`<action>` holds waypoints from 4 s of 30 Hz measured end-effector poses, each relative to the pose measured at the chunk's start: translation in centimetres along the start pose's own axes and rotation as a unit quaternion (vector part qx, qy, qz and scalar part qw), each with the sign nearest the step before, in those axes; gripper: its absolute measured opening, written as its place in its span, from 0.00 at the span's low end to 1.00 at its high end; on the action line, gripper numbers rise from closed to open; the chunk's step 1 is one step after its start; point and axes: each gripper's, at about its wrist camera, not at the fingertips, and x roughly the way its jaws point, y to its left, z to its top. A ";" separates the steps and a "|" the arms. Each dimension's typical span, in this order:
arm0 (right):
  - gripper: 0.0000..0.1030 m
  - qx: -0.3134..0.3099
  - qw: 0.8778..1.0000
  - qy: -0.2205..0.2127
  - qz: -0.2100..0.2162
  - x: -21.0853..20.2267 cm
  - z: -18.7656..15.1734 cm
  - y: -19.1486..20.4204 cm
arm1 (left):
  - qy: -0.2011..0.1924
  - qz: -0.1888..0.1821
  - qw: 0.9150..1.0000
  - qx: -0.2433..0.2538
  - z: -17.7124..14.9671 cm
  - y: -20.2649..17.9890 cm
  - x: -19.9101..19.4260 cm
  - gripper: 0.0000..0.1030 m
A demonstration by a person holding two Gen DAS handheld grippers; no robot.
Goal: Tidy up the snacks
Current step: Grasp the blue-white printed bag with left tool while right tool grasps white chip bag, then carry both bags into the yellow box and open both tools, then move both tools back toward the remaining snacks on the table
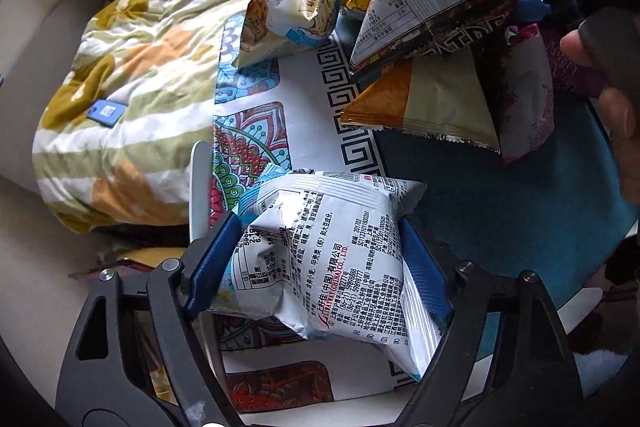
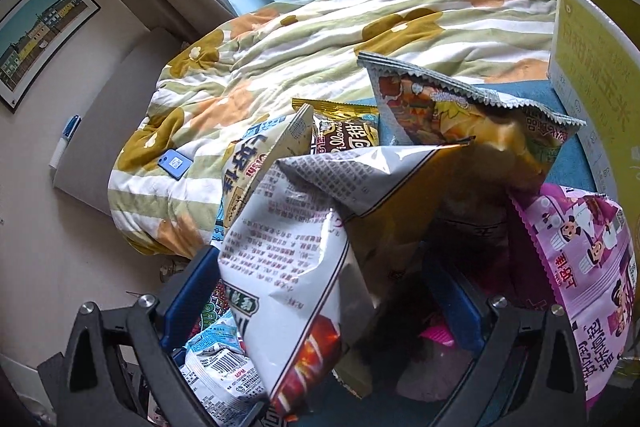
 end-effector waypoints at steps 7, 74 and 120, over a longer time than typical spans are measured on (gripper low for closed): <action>0.84 -0.008 1.000 -0.001 0.012 -0.1 -0.1 0.0 | -0.002 -0.011 1.000 -0.005 0.3 -0.1 -0.2 0.72; 0.61 -0.029 0.991 -0.103 -0.083 -30.5 3.0 -27.3 | -0.083 -0.115 0.988 0.057 18.1 -33.6 -11.1 0.99; 1.00 -0.171 0.971 -0.094 -0.139 -31.3 0.2 -23.7 | -0.138 -0.051 0.988 -0.046 13.7 -25.5 -19.6 0.99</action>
